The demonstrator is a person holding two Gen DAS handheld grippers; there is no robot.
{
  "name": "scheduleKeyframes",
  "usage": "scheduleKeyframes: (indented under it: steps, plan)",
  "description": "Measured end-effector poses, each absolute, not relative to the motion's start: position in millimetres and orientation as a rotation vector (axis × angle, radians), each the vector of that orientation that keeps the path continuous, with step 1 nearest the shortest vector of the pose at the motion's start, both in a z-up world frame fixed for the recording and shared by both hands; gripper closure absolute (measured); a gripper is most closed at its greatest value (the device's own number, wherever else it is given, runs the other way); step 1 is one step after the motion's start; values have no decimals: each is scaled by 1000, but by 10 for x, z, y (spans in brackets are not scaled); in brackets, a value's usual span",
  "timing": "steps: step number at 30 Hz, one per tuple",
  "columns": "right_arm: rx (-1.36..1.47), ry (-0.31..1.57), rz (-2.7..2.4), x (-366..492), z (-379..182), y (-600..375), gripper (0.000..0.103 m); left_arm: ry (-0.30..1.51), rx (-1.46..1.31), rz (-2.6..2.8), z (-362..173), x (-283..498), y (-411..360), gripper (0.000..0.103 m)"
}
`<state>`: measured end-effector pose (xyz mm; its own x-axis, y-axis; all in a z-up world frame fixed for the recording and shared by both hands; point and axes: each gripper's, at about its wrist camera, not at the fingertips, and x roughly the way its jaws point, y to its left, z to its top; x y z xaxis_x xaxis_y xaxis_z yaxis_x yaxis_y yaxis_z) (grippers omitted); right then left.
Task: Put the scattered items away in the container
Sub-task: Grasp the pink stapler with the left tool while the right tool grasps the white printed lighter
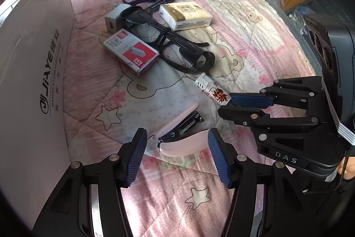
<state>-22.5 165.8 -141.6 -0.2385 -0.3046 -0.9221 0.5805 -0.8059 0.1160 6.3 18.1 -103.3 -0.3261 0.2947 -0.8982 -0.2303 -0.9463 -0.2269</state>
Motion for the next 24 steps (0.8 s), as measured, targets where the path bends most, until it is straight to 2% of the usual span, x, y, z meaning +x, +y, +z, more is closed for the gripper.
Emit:
scheduleKeyframes:
  steps: [7,10,18,24]
  plan:
    - [1483,331,-2108,-303,-1438,1761,83,-263,-1595,2344,-1165,-134,39,40]
    - [1483,324,-2107,-312,-1445,1785,83,-251,-1571,2394,-1140,-191,28,40]
    - [1494,255,-2109,-353,-1454,1851,83,-406,-1616,2525,-1130,-331,-253,42]
    - [1488,226,-2125,-350,-1409,1920,81,-404,-1528,2478,-963,-158,-125,42]
